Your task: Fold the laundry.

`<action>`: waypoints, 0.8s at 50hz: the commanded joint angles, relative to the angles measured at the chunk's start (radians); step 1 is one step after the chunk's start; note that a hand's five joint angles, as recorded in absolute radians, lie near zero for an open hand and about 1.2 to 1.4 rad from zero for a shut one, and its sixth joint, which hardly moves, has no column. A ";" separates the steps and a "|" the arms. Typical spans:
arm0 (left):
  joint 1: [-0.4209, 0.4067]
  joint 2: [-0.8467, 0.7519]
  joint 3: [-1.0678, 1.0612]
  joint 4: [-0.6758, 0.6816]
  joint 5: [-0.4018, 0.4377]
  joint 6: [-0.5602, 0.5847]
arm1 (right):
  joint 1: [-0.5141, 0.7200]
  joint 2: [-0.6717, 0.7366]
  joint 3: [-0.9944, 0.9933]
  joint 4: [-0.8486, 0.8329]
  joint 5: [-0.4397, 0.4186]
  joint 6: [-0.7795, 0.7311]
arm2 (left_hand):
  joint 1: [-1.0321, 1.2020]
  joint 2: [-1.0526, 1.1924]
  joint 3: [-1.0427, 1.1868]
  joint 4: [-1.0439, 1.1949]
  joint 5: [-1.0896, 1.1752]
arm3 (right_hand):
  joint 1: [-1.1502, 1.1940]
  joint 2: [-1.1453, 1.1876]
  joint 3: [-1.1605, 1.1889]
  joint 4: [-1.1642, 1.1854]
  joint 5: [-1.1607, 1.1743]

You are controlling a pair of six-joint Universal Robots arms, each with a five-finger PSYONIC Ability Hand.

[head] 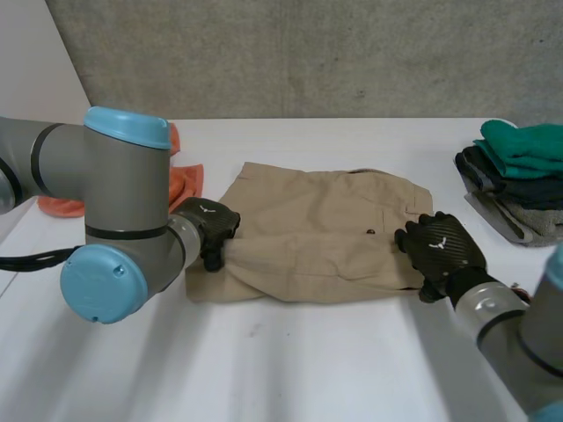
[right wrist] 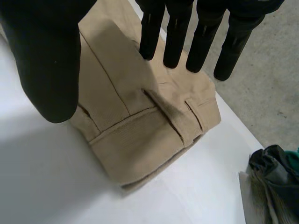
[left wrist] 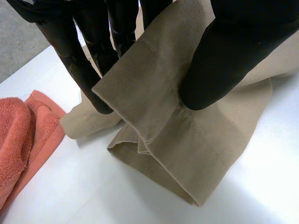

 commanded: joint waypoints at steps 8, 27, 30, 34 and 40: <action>0.004 0.116 0.003 -0.005 0.004 -0.040 | 0.028 0.010 -0.130 -0.003 0.034 0.052 | 0.233 0.204 0.210 0.204 0.242 | 0.898 0.906 0.907 0.897 0.897; 0.021 0.442 0.608 0.022 0.009 -0.044 | -0.120 -0.101 -1.230 0.633 -0.059 0.497 | 0.233 0.204 0.210 0.204 0.242 | 0.898 0.906 0.907 0.897 0.897; 0.026 0.371 0.689 0.027 0.010 -0.038 | -0.098 -0.050 -1.308 0.653 -0.035 0.492 | 0.233 0.204 0.210 0.204 0.242 | 0.898 0.906 0.907 0.897 0.897; 0.032 0.239 0.796 0.036 0.016 -0.012 | -0.055 0.033 -1.354 0.662 0.025 0.483 | 0.233 0.204 0.210 0.204 0.242 | 0.898 0.906 0.907 0.897 0.897; 0.059 0.066 0.815 0.148 0.052 0.009 | -0.016 0.131 -1.305 0.613 0.074 0.480 | 0.233 0.204 0.210 0.204 0.242 | 0.898 0.906 0.907 0.897 0.897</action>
